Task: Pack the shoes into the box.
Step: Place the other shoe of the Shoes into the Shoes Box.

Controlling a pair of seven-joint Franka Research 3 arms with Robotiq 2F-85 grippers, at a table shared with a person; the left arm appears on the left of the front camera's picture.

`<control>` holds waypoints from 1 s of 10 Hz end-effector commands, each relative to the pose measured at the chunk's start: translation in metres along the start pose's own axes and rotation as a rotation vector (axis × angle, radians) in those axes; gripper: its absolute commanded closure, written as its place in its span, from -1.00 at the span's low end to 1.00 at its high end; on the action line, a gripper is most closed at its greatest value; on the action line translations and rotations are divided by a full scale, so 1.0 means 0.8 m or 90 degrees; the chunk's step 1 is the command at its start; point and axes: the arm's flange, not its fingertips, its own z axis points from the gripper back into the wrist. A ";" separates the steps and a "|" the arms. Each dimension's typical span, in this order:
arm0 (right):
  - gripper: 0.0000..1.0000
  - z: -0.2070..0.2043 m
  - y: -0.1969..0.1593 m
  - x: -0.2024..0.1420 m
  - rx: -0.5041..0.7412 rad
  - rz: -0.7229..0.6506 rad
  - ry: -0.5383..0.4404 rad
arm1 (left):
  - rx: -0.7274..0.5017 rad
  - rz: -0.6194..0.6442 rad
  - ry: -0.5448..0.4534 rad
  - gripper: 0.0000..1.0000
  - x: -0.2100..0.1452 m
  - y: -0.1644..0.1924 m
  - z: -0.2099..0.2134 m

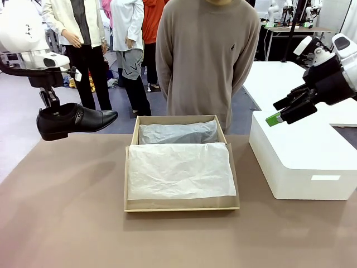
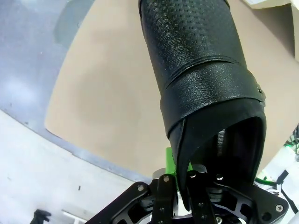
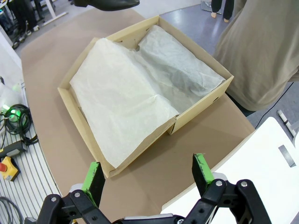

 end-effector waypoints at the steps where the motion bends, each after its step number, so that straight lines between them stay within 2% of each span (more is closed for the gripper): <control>1: -1.00 -0.002 -0.004 0.000 0.011 0.011 -0.014 | 0.000 0.000 0.000 1.00 0.000 0.000 0.000; 4: -1.00 -0.002 -0.004 0.000 0.011 0.011 -0.014 | -0.002 0.216 -0.020 1.00 0.026 -0.052 0.029; 7: -1.00 -0.002 -0.004 0.000 0.011 0.011 -0.014 | -0.014 0.390 -0.023 1.00 0.063 -0.091 0.057; 8: -1.00 -0.002 -0.004 0.000 0.011 0.011 -0.014 | -0.028 0.409 -0.039 1.00 0.076 -0.101 0.061; 10: -1.00 -0.002 -0.004 0.000 0.011 0.011 -0.014 | -0.025 0.444 -0.032 1.00 0.096 -0.126 0.066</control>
